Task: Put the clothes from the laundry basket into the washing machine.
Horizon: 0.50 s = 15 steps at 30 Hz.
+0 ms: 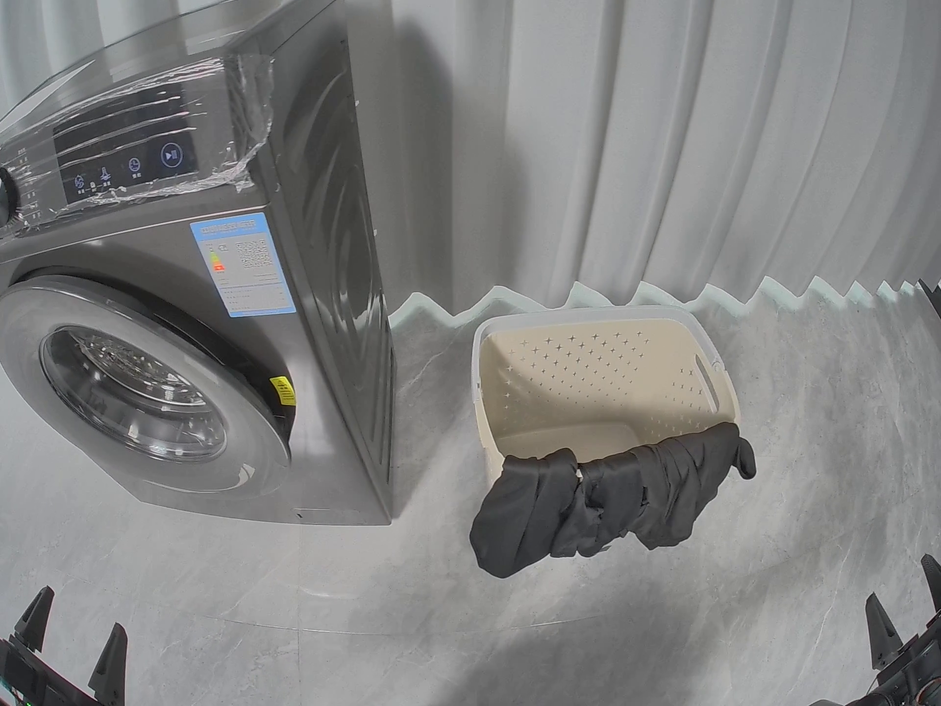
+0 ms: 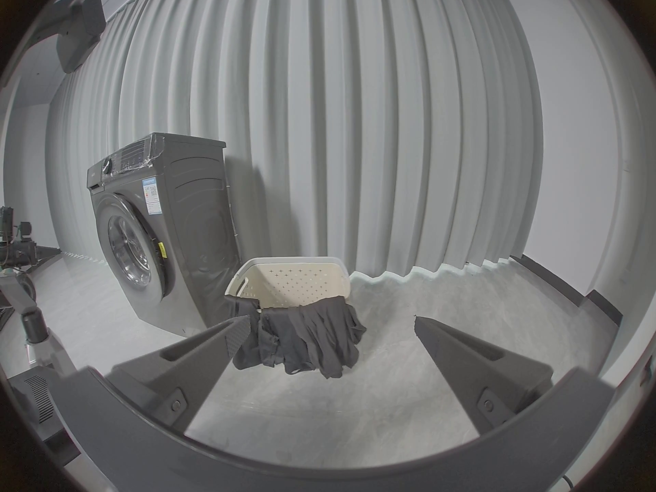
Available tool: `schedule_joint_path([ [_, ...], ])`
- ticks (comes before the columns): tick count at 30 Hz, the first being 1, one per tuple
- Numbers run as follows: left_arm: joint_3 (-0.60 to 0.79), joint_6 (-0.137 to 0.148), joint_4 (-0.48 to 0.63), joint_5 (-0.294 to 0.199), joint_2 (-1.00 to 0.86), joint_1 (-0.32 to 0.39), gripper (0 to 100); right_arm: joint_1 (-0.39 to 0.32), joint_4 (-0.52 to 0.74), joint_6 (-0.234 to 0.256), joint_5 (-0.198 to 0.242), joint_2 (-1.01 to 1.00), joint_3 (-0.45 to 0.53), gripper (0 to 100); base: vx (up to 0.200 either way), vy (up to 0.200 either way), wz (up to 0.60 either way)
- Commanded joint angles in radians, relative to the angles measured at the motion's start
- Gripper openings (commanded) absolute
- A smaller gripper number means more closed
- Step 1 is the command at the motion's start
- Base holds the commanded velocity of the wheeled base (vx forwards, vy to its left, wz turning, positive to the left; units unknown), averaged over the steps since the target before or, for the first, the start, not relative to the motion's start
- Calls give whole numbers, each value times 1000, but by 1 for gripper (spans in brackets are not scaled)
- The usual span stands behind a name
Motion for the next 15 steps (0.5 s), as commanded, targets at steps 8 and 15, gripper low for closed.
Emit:
schedule_joint_path([
  [8,16,-1,0,0,-18,-1,100,0,0,-1,0,-16,16,100,0,200,0],
  [15,16,-1,0,0,-18,1,100,0,1,-1,0,-16,16,100,0,200,0],
])
